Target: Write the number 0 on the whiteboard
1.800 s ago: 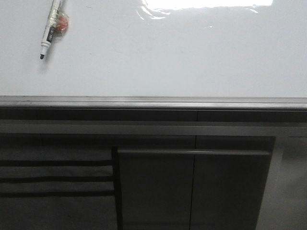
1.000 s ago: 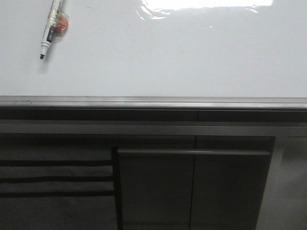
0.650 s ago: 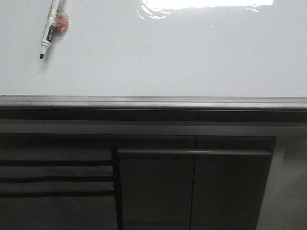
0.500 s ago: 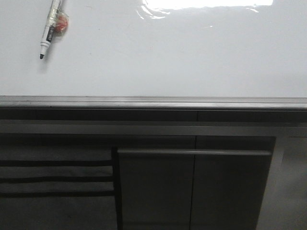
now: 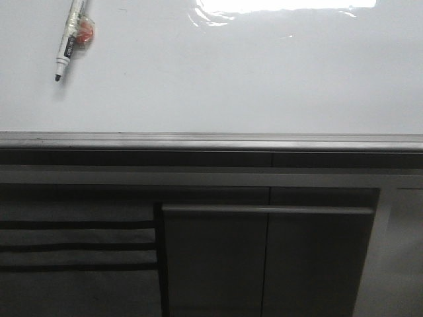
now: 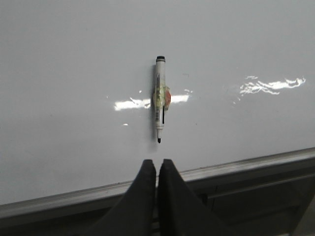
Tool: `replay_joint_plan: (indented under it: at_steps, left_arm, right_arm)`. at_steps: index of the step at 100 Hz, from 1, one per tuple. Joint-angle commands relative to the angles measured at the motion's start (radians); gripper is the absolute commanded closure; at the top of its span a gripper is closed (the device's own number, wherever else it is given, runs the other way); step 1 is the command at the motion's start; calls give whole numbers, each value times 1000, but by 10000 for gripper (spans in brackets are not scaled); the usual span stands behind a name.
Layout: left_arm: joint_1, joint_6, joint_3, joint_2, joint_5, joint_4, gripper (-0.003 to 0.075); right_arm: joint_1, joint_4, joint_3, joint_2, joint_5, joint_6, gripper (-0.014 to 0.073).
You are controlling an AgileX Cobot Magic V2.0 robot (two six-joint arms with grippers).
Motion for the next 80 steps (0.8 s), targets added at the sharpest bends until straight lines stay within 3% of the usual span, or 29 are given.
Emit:
replay_joint_plan:
  at_steps: [1, 21, 28, 41, 48, 66, 80]
  left_arm:
    - [0, -2, -33, 49, -56, -18, 741]
    - [-2, 2, -33, 155, -92, -18, 714]
    - [-9, 16, -33, 206, -116, -19, 619]
    - [-37, 25, -35, 311, -205, -40, 368]
    - [-67, 25, -39, 377, -253, -42, 298]
    - [-158, 25, -107, 570, -338, -35, 301]
    - [-169, 25, -194, 730, -378, -14, 301]
  right_arm:
    - [-7, -4, -35, 29, -55, -11, 659]
    - [-7, -4, -35, 71, -41, -11, 646]
    - [-7, -4, -35, 93, -40, -11, 576]
    - [-7, 7, -35, 134, -53, -11, 353]
    - [-7, 29, -35, 152, -71, -11, 264]
    - [-5, 61, -51, 187, -88, -11, 242]
    - [-5, 61, -53, 193, -88, -11, 242]
